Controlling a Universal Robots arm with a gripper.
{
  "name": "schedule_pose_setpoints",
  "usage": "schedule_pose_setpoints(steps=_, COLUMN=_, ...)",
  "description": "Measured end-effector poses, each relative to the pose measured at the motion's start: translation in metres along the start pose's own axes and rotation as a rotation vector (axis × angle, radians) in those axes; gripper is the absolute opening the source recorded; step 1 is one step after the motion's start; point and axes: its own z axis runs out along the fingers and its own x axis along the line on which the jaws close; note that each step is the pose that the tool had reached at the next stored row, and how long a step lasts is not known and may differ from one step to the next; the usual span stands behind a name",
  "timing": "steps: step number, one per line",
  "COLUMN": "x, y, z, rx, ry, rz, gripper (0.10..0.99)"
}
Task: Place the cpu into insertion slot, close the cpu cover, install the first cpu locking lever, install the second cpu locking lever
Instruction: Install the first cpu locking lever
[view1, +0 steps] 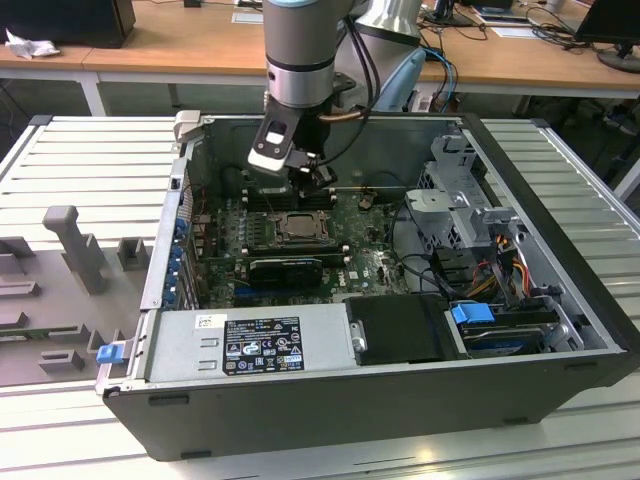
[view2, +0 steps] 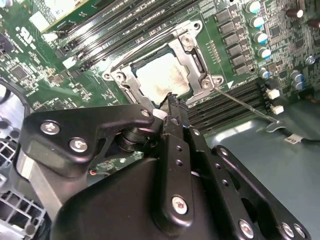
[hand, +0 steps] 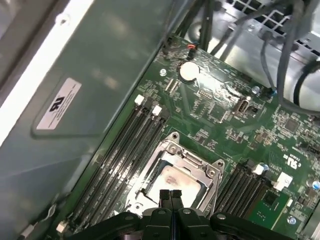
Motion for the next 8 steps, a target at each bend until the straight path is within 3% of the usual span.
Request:
schedule_pose_setpoints(steps=3, x=0.0002, y=-0.0004, z=0.0009, rx=0.001, ry=0.0028, rz=-0.041, gripper=0.106)
schedule_pose_setpoints(steps=8, x=0.0002, y=-0.0003, z=0.0014, rx=0.004, ry=0.0134, rz=-0.194, gripper=0.106)
